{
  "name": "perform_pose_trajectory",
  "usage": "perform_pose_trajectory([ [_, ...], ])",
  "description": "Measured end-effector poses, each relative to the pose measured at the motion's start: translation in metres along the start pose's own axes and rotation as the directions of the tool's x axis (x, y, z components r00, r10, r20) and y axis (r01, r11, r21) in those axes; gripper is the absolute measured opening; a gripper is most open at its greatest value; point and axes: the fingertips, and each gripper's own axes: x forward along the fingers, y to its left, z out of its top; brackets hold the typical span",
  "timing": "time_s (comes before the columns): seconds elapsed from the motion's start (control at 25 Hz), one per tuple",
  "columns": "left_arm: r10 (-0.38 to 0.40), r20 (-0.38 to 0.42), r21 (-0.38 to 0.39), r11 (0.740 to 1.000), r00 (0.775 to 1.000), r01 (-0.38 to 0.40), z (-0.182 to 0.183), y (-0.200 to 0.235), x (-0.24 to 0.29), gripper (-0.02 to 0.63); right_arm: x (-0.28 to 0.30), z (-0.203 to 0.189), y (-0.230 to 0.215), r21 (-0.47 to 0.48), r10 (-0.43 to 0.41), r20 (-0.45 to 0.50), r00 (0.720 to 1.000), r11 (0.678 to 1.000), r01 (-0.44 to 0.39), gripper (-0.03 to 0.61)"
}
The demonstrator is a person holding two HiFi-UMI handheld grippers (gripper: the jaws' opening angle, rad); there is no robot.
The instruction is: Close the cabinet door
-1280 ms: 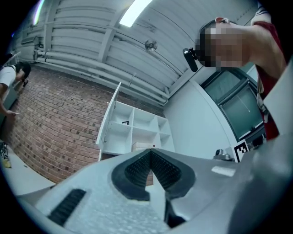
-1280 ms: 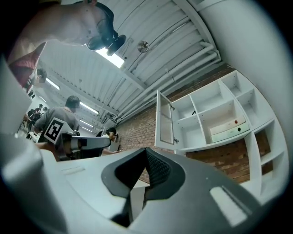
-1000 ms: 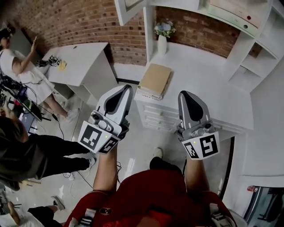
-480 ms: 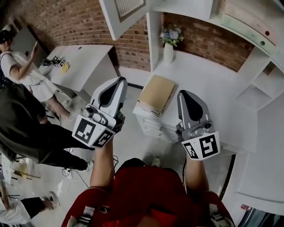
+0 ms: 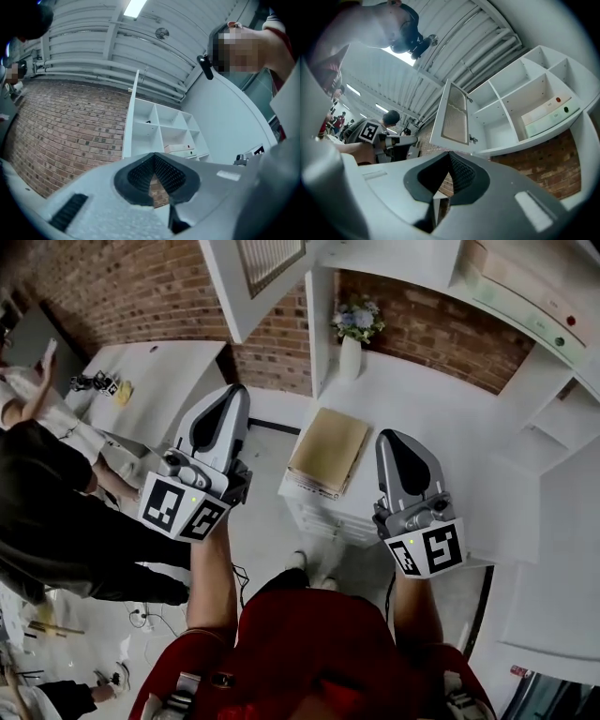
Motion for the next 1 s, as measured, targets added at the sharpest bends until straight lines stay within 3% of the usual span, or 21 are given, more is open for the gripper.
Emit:
perform_pose_trajectory([
  [0.32, -0.101, 0.042, -0.025, 0.994, 0.994, 0.103, 0.007, 0.045, 0.026, 0.117, 0.03, -0.011, -0.001, -0.057, -0.056, -0.016, 0.998, 0.997, 0.055, 0.014],
  [0.52, -0.205, 0.053, -0.068, 0.976, 0.977, 0.208, 0.011, 0.064, 0.052, 0.174, 0.052, -0.012, -0.008, -0.079, -0.1, -0.028, 0.995, 0.992, 0.098, 0.014],
  [0.84, -0.368, 0.072, -0.058, 0.927, 0.927, 0.372, 0.007, 0.066, 0.068, 0.166, 0.07, -0.021, -0.003, -0.135, -0.181, -0.012, 0.983, 0.975, 0.178, 0.014],
  [1.0, -0.399, 0.093, -0.065, 0.912, 0.912, 0.406, 0.008, 0.065, 0.075, 0.163, 0.069, -0.024, -0.008, -0.157, -0.228, -0.021, 0.974, 0.962, 0.222, 0.014],
])
